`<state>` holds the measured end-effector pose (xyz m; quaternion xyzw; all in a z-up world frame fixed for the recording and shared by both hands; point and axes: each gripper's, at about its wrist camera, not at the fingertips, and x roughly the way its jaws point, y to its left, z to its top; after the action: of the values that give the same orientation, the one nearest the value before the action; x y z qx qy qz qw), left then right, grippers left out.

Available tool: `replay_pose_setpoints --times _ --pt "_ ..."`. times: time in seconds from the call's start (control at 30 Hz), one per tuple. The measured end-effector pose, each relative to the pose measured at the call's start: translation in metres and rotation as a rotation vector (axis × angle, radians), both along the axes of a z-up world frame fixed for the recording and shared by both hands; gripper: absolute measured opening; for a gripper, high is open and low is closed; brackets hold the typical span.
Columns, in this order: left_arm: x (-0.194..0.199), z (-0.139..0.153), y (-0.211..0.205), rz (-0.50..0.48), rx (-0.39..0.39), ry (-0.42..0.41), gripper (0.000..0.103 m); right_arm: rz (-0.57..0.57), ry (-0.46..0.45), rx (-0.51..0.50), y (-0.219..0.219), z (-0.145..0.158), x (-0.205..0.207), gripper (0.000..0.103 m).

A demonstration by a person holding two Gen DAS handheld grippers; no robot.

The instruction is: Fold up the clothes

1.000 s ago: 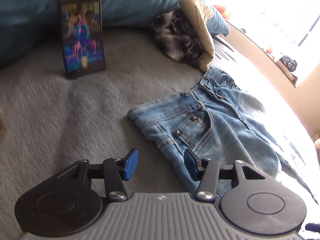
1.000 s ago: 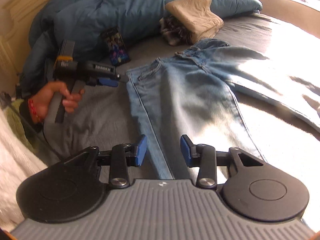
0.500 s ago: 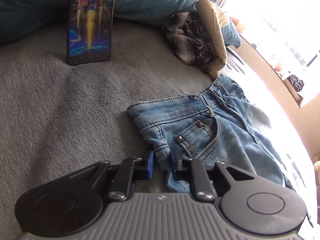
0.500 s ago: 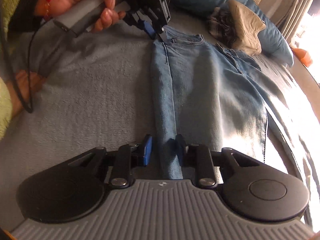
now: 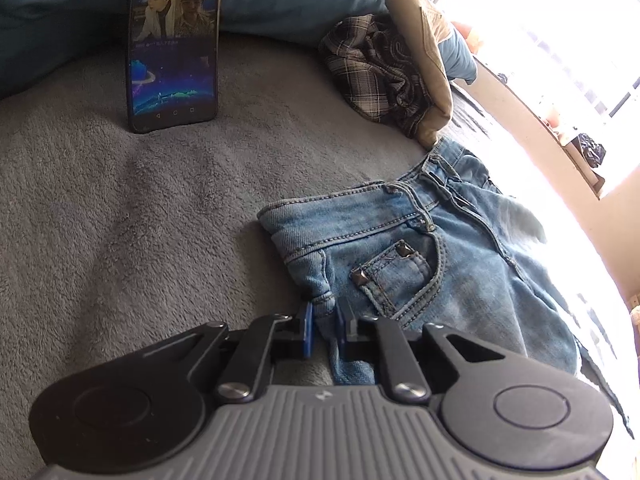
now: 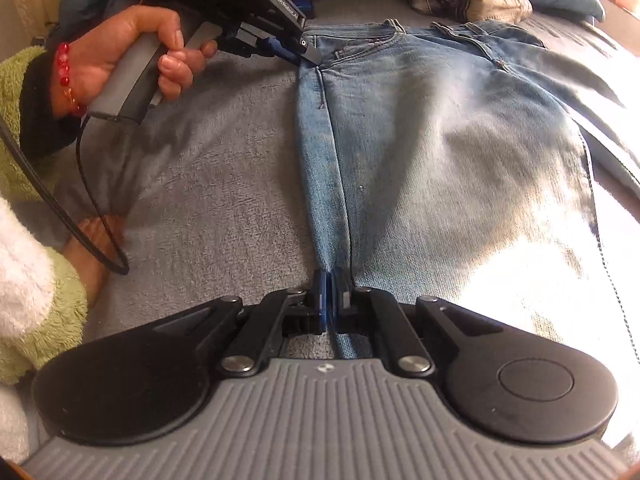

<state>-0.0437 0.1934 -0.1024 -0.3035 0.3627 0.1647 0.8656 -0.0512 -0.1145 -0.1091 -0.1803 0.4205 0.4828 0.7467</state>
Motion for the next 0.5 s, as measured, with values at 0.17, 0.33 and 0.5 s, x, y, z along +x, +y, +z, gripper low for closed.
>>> replay_pose_setpoints --times 0.17,0.33,0.5 --pt "-0.017 0.008 0.003 -0.014 0.055 -0.027 0.035 0.009 0.190 0.084 -0.010 0.009 0.007 0.005" --pt "-0.028 0.037 -0.017 -0.049 0.251 -0.126 0.033 -0.033 0.145 0.184 -0.019 0.033 0.012 0.005" --pt "-0.007 0.050 -0.048 -0.194 0.279 -0.222 0.043 -0.277 -0.011 0.186 -0.029 0.043 0.047 0.005"
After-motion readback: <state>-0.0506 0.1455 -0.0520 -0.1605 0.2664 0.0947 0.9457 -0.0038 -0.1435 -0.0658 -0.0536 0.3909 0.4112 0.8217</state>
